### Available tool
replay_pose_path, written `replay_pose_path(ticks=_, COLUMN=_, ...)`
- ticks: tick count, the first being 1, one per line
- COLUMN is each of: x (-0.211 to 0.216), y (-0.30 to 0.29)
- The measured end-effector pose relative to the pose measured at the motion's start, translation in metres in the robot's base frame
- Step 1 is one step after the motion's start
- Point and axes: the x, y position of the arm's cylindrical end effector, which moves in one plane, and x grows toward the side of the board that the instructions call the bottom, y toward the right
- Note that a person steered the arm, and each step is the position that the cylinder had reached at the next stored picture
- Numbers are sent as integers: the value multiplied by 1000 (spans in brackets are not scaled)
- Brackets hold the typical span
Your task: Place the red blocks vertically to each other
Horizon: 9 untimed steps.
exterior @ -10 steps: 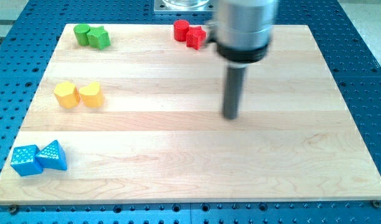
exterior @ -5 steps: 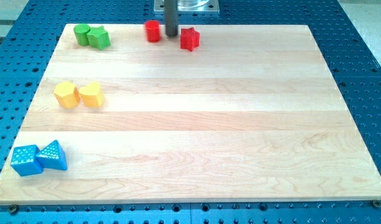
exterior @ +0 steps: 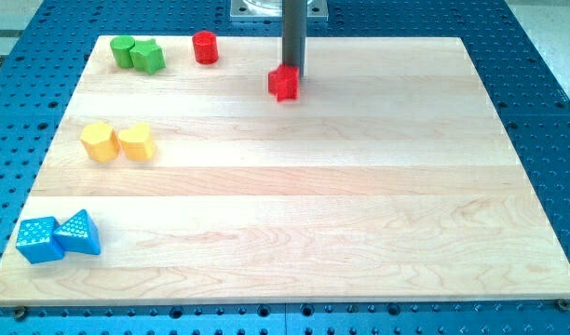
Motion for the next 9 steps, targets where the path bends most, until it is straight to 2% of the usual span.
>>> replay_pose_path(ticks=1, x=50, y=-25)
replay_pose_path(ticks=2, x=94, y=-4)
replay_pose_path(ticks=3, x=95, y=-37)
replay_pose_path(ticks=4, x=82, y=-7)
replay_pose_path(ticks=5, x=76, y=-53)
replay_pose_path(ticks=7, x=117, y=-98)
replay_pose_path(ticks=8, x=91, y=-72)
replay_pose_path(ticks=9, x=73, y=-71)
